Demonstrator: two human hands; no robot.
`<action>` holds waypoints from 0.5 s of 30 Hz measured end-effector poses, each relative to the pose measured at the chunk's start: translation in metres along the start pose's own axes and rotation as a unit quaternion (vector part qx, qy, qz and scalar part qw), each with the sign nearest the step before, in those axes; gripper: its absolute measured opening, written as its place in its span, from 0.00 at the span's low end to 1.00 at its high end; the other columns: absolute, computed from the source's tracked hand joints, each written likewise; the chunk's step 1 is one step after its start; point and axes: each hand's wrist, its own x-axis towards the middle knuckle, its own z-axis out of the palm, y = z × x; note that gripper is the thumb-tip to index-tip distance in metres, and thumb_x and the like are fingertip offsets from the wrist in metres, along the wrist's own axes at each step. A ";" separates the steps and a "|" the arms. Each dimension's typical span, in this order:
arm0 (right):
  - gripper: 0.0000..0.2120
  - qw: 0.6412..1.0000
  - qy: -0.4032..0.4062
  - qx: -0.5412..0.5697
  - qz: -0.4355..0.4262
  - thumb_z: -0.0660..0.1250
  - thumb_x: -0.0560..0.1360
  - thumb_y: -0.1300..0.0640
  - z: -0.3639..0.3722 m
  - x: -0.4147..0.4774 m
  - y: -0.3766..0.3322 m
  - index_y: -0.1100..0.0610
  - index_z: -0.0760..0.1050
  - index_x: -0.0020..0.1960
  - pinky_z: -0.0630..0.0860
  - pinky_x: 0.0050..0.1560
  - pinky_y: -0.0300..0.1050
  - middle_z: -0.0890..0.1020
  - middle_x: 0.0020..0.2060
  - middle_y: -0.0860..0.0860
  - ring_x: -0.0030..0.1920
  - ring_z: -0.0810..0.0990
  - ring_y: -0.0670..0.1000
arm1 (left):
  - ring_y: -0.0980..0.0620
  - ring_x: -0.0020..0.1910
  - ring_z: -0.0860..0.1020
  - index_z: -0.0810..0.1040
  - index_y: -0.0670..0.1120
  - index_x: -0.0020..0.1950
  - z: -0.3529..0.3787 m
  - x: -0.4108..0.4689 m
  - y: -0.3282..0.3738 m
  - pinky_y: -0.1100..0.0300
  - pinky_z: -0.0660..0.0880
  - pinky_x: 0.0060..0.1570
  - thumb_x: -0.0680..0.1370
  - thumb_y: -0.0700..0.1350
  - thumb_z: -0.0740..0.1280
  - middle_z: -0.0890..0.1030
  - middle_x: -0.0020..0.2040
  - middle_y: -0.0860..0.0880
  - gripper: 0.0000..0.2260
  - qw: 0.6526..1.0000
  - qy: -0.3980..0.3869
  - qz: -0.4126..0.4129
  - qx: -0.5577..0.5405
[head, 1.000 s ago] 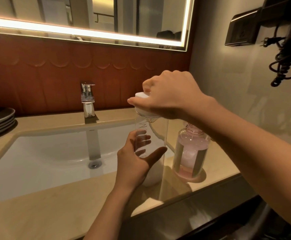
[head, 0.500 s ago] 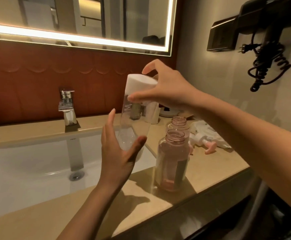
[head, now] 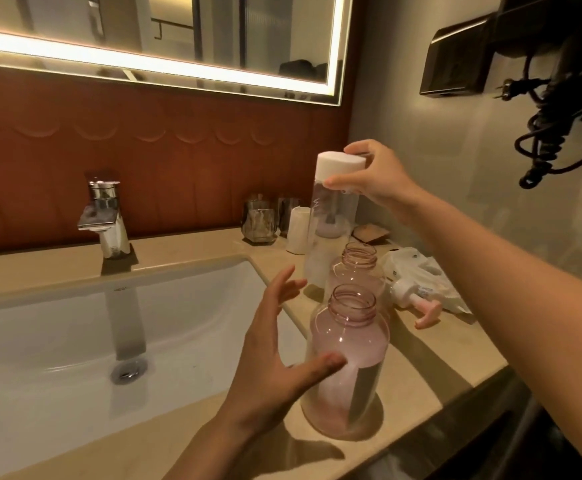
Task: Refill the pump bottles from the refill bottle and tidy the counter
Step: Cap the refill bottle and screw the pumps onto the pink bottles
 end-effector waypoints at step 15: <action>0.34 0.997 -0.067 -0.004 0.035 0.72 0.72 0.54 0.014 0.006 0.045 0.52 0.58 0.72 0.75 0.34 0.33 0.69 0.60 0.52 0.49 0.75 0.48 | 0.72 0.59 0.69 0.62 0.71 0.64 0.003 0.002 0.004 0.80 0.65 0.50 0.57 0.70 0.68 0.69 0.59 0.76 0.36 0.998 -0.057 -0.015 -0.003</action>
